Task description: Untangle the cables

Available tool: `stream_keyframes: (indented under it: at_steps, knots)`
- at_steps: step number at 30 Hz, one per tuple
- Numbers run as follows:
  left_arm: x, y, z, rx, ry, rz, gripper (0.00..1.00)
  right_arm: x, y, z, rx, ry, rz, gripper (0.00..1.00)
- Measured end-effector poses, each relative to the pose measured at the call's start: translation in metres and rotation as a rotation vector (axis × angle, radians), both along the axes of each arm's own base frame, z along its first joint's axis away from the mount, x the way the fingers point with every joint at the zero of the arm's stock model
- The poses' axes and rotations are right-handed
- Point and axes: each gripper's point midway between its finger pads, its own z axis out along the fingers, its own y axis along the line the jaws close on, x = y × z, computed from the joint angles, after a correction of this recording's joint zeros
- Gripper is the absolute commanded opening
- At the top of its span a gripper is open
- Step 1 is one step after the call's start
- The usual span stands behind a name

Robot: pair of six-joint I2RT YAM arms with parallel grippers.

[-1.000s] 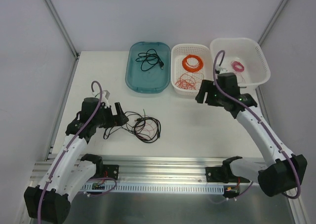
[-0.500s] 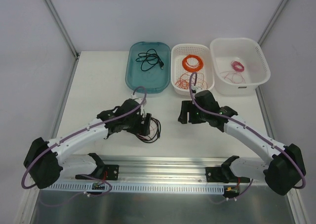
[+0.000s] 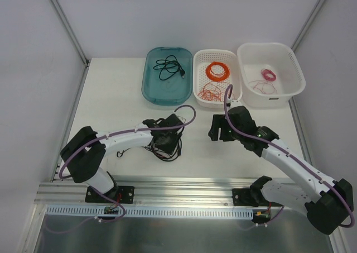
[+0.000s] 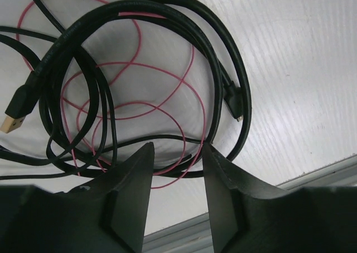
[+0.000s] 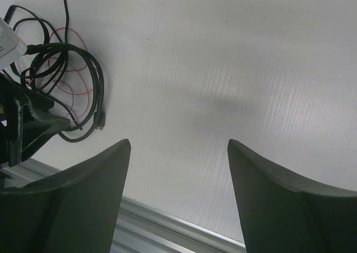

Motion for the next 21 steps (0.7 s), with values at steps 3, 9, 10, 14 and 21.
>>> stream_keyframes:
  at_steps: [3, 9, 10, 14, 21]
  knots:
    - [0.005, -0.001, -0.004, 0.021, -0.003, 0.007, 0.35, 0.0, -0.004, 0.0, -0.015, -0.005, -0.01, 0.74]
    - [0.011, -0.008, -0.007, 0.025, 0.005, 0.041, 0.33, -0.002, -0.009, -0.005, -0.036, 0.003, -0.02, 0.74]
    - [0.011, -0.009, -0.008, 0.026, 0.01, 0.049, 0.32, -0.002, -0.01, -0.006, -0.041, 0.005, -0.022, 0.74]
    - [0.009, -0.006, -0.014, 0.042, 0.027, 0.097, 0.29, -0.003, -0.013, -0.008, -0.054, 0.009, -0.03, 0.74]
    - [0.004, 0.004, -0.025, 0.095, 0.061, 0.176, 0.16, -0.003, -0.014, -0.008, -0.058, 0.007, -0.034, 0.74]
